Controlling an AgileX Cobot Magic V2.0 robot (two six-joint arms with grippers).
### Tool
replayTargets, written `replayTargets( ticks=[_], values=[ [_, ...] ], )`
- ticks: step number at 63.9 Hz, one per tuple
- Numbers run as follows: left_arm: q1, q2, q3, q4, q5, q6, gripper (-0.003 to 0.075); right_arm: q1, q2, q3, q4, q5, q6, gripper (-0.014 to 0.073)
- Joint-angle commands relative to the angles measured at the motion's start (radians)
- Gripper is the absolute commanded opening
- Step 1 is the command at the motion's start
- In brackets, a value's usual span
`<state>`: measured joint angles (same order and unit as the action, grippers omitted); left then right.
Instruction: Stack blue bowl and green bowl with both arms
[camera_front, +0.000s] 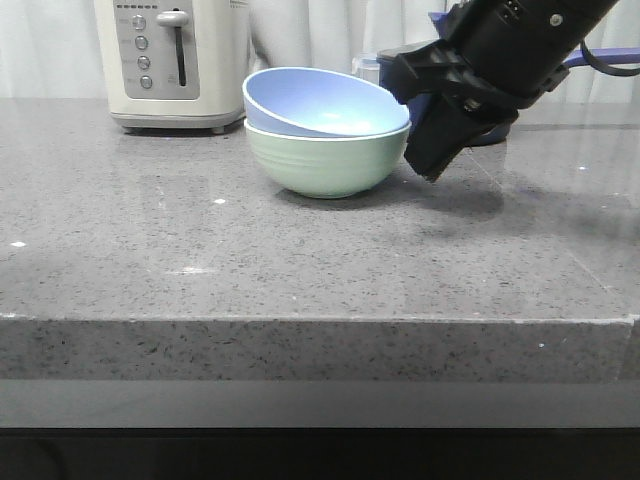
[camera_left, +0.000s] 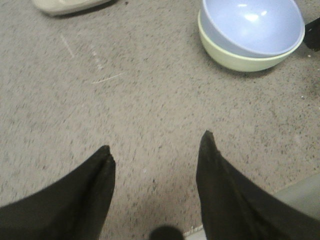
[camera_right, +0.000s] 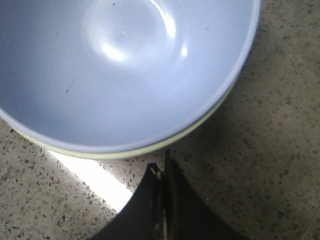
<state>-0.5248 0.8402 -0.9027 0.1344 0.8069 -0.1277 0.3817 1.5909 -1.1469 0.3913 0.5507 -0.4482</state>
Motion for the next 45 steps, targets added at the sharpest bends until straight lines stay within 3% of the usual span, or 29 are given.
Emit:
replayTargets(
  ticks=[1, 16, 45],
  values=[
    [-0.006, -0.077, 0.02, 0.031, -0.076, -0.058, 0.0365, -0.002, -0.039, -0.024, 0.017, -0.044, -0.011, -0.0064],
    [-0.006, -0.203, 0.076, 0.029, -0.069, -0.061, 0.0365, -0.002, -0.039, -0.024, 0.017, -0.044, -0.011, -0.0064],
    [-0.006, -0.209, 0.076, 0.029, -0.065, -0.061, 0.0365, -0.002, -0.039, -0.024, 0.026, -0.04, -0.011, -0.0064]
  ],
)
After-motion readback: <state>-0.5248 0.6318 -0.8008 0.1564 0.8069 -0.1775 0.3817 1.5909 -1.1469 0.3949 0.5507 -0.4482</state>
